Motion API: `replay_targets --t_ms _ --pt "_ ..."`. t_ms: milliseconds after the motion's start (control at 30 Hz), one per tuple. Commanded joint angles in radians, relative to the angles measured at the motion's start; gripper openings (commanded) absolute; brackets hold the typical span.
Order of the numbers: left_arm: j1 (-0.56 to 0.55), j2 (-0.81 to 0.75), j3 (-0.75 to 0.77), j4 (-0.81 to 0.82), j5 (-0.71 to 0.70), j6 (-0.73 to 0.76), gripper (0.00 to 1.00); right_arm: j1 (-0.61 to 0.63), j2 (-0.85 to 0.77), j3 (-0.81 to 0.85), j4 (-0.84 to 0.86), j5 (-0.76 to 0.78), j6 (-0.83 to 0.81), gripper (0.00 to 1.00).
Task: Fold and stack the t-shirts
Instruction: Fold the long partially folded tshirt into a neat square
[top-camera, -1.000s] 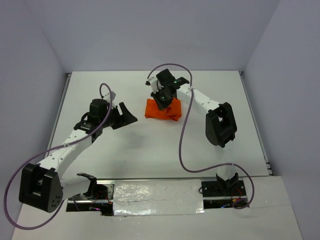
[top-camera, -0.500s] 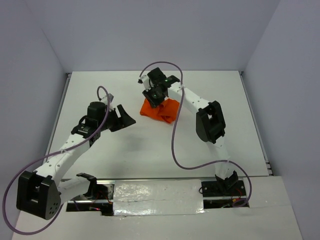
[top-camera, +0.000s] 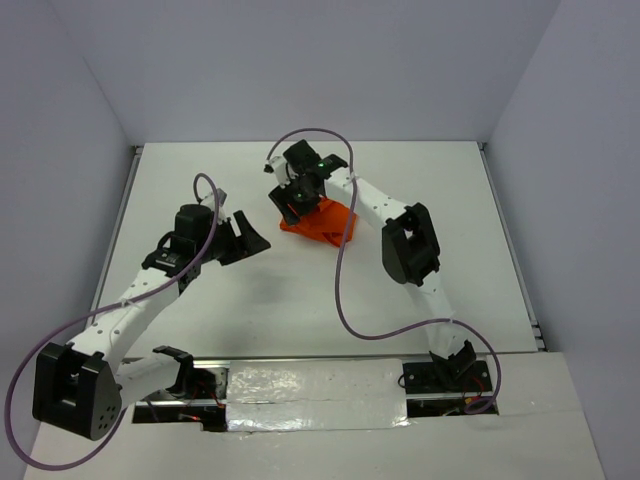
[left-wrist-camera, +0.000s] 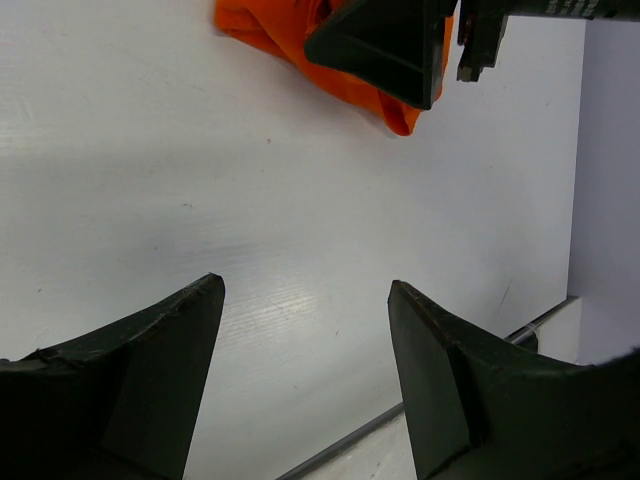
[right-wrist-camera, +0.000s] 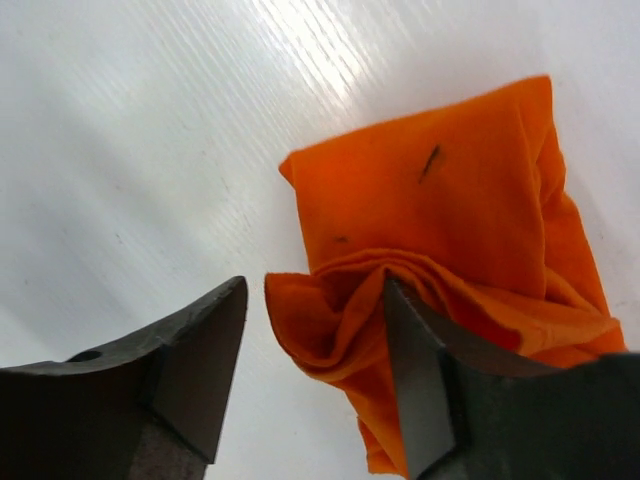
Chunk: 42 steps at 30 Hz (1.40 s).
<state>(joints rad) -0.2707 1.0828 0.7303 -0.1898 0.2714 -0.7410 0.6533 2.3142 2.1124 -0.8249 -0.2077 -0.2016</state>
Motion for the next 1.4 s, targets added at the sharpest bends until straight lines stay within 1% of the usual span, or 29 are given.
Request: replay_targets --t_ms 0,67,233,333,400,467,500,567,600,633,667,733,767,800,867,900,1000,1100,1367 --pt "0.004 -0.024 0.003 0.003 -0.008 -0.015 0.8 0.011 0.019 0.069 0.003 -0.022 0.008 0.66" --pt "0.004 -0.024 0.003 0.0 -0.009 -0.015 0.8 0.011 0.022 0.064 0.016 -0.036 0.013 0.7" --pt "0.004 -0.027 0.009 -0.01 -0.009 -0.017 0.8 0.009 0.021 0.063 0.046 -0.071 0.019 0.71" --pt "0.004 -0.029 0.021 -0.011 -0.005 -0.017 0.8 0.008 -0.005 0.06 0.079 -0.123 0.014 0.71" --pt "0.004 -0.034 0.027 -0.002 0.006 -0.015 0.8 0.005 -0.054 0.041 0.124 -0.151 0.01 0.71" --pt "0.004 -0.046 0.031 0.022 0.023 -0.018 0.79 -0.024 -0.099 0.012 0.15 -0.202 0.008 0.69" --pt "0.004 -0.05 0.031 0.035 0.032 -0.02 0.79 -0.035 -0.155 -0.003 0.176 -0.219 0.002 0.67" --pt "0.004 -0.052 0.029 0.059 0.051 -0.026 0.77 -0.072 -0.218 -0.057 0.204 -0.257 -0.031 0.63" --pt "0.004 -0.049 0.029 0.091 0.078 -0.035 0.77 -0.089 -0.278 -0.122 0.234 -0.292 -0.047 0.59" --pt "0.004 -0.046 0.029 0.11 0.089 -0.038 0.76 -0.105 -0.301 -0.15 0.236 -0.314 -0.071 0.58" --pt "0.002 -0.038 0.027 0.127 0.103 -0.044 0.74 -0.136 -0.318 -0.17 0.225 -0.343 -0.132 0.57" --pt "-0.007 -0.026 0.031 0.171 0.129 -0.051 0.73 -0.17 -0.349 -0.216 0.167 -0.427 -0.188 0.49" --pt "-0.009 -0.011 0.034 0.18 0.135 -0.051 0.72 -0.2 -0.352 -0.235 0.146 -0.447 -0.246 0.44" --pt "-0.018 -0.003 0.041 0.181 0.141 -0.049 0.72 -0.211 -0.351 -0.242 0.1 -0.461 -0.275 0.34" --pt "-0.027 0.019 0.056 0.181 0.14 -0.044 0.72 -0.244 -0.348 -0.272 0.063 -0.478 -0.338 0.22" --pt "-0.028 0.026 0.06 0.181 0.14 -0.043 0.72 -0.25 -0.346 -0.279 0.056 -0.478 -0.352 0.13" --pt "-0.033 0.039 0.061 0.181 0.135 -0.044 0.72 -0.261 -0.34 -0.308 0.046 -0.492 -0.41 0.11" --pt "-0.035 0.031 0.052 0.181 0.13 -0.049 0.72 -0.253 -0.305 -0.287 0.029 -0.487 -0.443 0.1" --pt "-0.035 -0.035 0.001 0.174 0.103 -0.069 0.73 -0.241 -0.155 -0.164 0.018 -0.417 -0.403 0.08"
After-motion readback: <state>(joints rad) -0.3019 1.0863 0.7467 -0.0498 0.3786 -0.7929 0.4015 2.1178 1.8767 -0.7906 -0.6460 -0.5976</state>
